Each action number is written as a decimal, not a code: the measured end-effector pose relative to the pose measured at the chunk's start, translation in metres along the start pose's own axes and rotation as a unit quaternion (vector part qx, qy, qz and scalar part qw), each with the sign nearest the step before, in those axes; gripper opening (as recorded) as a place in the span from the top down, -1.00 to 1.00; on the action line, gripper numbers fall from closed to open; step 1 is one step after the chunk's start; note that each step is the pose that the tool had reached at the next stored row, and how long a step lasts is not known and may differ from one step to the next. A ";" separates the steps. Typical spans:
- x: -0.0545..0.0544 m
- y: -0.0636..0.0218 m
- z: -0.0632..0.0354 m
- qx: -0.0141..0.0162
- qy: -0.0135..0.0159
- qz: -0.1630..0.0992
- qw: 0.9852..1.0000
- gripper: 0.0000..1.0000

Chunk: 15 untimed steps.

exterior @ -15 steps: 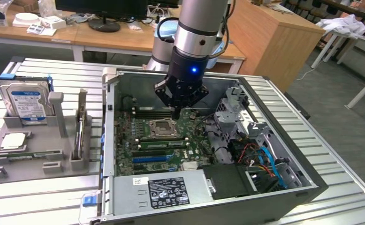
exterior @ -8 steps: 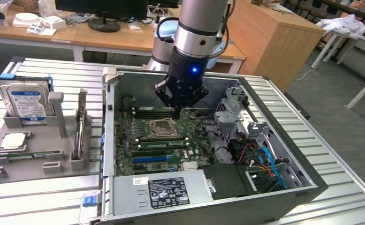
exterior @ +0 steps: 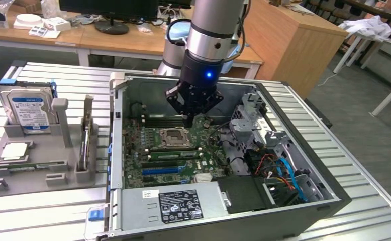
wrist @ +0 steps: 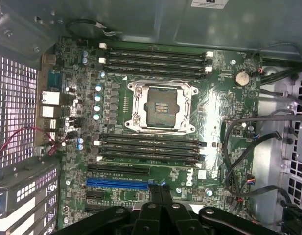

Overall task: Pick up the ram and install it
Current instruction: 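Press down the ram until it locks into place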

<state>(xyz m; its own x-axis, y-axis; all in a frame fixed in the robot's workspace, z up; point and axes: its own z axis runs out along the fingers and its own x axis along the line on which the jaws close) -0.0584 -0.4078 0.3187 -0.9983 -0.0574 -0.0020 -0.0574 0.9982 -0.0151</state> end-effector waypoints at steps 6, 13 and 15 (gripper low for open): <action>0.000 0.0054 0.0001 0.000 0.000 0.001 1.000 0.79; -0.001 0.0094 0.0003 0.000 0.000 0.006 1.000 0.79; 0.000 0.0094 0.0003 0.000 0.000 0.011 1.000 0.79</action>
<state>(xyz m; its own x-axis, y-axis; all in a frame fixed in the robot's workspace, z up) -0.0585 -0.3984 0.3183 -0.9994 -0.0353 -0.0021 -0.0353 0.9993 -0.0149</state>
